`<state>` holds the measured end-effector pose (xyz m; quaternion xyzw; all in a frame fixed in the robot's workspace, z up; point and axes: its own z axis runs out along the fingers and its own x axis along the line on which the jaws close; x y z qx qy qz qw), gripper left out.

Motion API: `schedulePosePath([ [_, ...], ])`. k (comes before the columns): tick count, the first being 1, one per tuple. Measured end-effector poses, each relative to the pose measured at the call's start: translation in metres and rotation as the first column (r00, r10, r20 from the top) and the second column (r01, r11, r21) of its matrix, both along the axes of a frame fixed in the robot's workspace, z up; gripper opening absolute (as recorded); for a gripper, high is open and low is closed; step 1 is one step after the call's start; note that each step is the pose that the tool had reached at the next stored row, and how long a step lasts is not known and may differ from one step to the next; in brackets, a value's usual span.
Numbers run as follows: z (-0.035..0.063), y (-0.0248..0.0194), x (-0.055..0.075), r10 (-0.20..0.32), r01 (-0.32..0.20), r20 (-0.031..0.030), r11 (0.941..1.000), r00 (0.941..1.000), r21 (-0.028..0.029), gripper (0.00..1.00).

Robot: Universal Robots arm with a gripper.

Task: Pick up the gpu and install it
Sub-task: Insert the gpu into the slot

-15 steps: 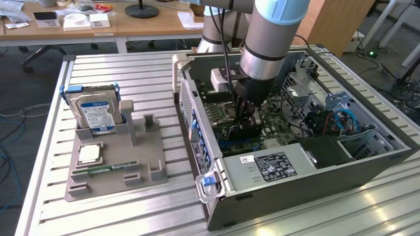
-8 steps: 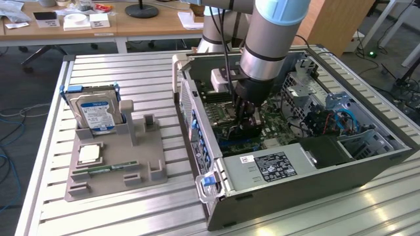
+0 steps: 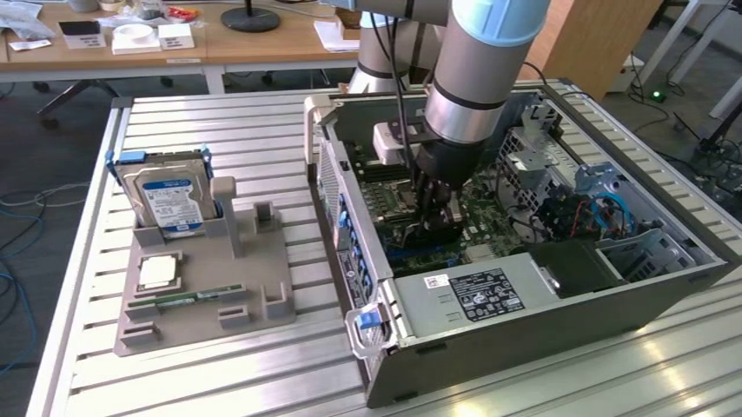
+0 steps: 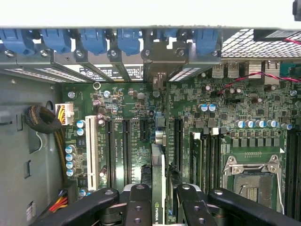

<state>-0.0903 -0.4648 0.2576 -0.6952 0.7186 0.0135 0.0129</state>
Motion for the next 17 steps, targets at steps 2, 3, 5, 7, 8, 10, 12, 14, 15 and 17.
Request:
schedulePosePath([
  [2,-0.0001,0.0000,0.0000,0.000,0.000,0.0000,1.0000,1.0000,0.0000,0.25],
  [3,-0.0002,0.0000,-0.0001,0.000,0.000,0.0001,1.0000,1.0000,0.0002,0.25],
  [5,-0.0004,0.0000,-0.0005,0.000,0.000,0.0003,1.0000,1.0000,0.0003,0.25],
  [7,-0.0008,0.0000,-0.0010,0.000,0.000,0.0004,1.0000,1.0000,0.0002,0.25],
  [8,-0.0008,0.0000,-0.0012,0.000,0.000,0.0003,1.0000,1.0000,0.0002,0.25],
  [10,-0.0009,0.0001,-0.0018,0.000,0.000,0.0005,1.0000,1.0000,0.0004,0.25],
  [12,-0.0010,0.0001,-0.0026,0.000,0.000,0.0007,1.0000,1.0000,0.0004,0.25],
  [14,-0.0009,0.0001,-0.0034,0.000,0.000,0.0008,1.0000,1.0000,0.0004,0.25],
  [15,-0.0009,0.0000,-0.0036,0.000,0.000,0.0008,1.0000,1.0000,0.0004,0.25],
  [17,-0.0011,0.0000,-0.0039,0.000,0.000,0.0008,1.0000,1.0000,0.0002,0.25],
])
